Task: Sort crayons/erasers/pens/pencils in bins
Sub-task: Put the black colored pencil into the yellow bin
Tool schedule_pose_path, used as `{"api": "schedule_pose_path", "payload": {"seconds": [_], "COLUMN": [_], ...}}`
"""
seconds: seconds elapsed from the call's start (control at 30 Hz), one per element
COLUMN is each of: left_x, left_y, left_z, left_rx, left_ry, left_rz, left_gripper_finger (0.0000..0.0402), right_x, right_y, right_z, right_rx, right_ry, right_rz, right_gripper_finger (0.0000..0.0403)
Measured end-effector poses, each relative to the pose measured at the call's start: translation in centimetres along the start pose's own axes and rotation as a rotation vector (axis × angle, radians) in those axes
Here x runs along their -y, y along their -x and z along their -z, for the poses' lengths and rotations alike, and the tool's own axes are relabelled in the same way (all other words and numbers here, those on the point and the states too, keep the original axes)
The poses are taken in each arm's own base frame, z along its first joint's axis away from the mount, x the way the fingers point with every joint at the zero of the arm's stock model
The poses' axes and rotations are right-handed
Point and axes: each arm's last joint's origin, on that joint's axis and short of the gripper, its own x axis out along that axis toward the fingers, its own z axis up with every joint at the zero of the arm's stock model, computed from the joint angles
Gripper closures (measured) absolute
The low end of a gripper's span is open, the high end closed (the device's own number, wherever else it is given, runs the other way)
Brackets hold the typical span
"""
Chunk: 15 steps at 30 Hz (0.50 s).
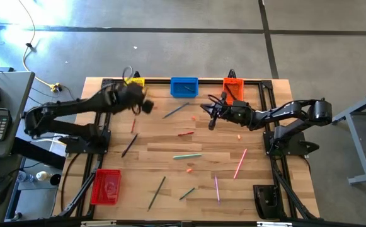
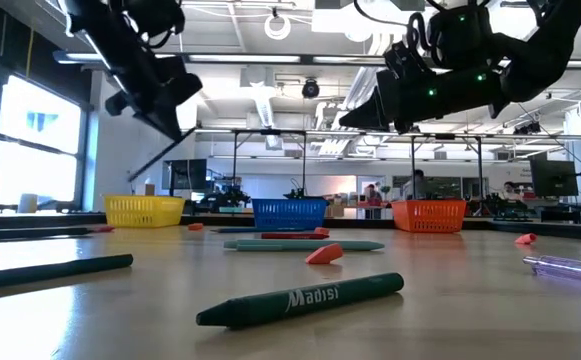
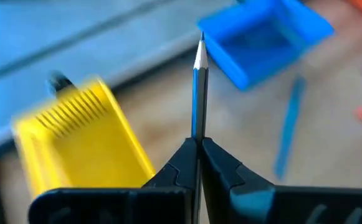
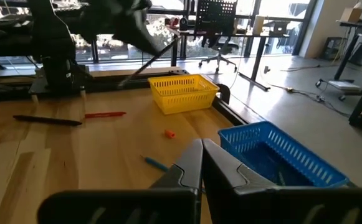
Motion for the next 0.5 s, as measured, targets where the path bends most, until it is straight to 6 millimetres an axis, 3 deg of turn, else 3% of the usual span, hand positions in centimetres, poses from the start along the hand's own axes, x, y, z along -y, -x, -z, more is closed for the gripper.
{"api": "schedule_pose_path", "payload": {"seconds": [0.23, 0.5], "left_x": [-4.7, -8.5], "left_y": [-3.6, -8.4], "left_z": [-2.8, -2.2], "left_rx": [0.093, -0.022], "left_ry": [0.041, 0.037], "left_rz": [-0.069, -0.149], "left_gripper_finger": [0.0401, 0.0401], "right_x": [0.0, 0.0], "right_y": [0.0, 0.0], "right_z": [-0.1, -0.1], "right_rx": [0.013, 0.014], "right_ry": [0.006, 0.006], "right_rz": [0.003, 0.002], "right_gripper_finger": [0.0403, 0.0403]}}
